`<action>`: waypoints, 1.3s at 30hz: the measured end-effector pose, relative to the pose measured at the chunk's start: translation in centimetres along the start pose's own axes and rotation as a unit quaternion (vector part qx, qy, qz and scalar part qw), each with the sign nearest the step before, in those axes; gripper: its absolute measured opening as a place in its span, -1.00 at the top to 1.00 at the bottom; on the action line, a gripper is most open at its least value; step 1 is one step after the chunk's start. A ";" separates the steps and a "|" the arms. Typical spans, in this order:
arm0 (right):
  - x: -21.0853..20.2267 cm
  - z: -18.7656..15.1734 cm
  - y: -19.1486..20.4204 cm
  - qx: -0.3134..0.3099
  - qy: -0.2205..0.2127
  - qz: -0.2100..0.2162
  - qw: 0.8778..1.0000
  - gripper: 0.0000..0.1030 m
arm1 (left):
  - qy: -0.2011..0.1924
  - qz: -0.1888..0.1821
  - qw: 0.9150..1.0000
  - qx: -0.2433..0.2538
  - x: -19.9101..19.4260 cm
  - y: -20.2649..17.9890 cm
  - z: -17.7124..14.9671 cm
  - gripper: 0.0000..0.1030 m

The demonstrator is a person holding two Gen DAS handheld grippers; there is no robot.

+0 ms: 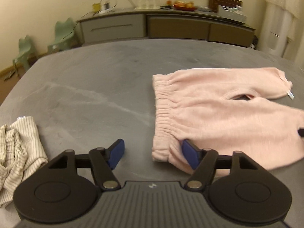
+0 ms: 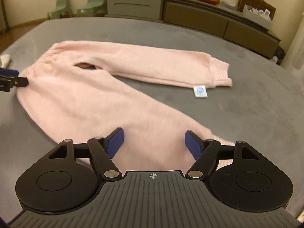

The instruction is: Fold clothes

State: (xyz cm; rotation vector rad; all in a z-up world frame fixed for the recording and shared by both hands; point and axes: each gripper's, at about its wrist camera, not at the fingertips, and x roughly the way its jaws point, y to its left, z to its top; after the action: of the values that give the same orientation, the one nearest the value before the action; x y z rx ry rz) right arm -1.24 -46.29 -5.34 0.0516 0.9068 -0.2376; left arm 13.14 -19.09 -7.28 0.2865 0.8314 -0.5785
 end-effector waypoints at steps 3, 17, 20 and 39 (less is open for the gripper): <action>-0.9 1.6 -2.5 0.030 -0.011 0.011 0.999 -0.36 | -0.017 -0.035 0.999 0.001 -2.0 -0.2 1.0 -0.15; 10.1 12.5 -13.1 0.041 -0.006 -0.026 0.999 -0.69 | -0.054 -0.026 0.998 -0.026 7.1 1.1 6.8 -0.25; 11.0 11.9 -13.1 0.044 -0.016 0.005 0.999 0.12 | -0.067 -0.041 0.997 -0.014 7.5 0.7 6.9 0.41; -7.6 -3.5 -4.1 -0.086 -0.081 -0.010 0.993 -0.31 | -0.074 -0.060 0.988 -0.118 -7.8 3.5 -1.6 0.07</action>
State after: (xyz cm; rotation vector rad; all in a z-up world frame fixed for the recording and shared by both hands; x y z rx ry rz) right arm -9.38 -48.37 -1.33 -0.1347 0.7641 -0.1793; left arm 10.01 -12.65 -2.32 -0.0241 0.7692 -0.5996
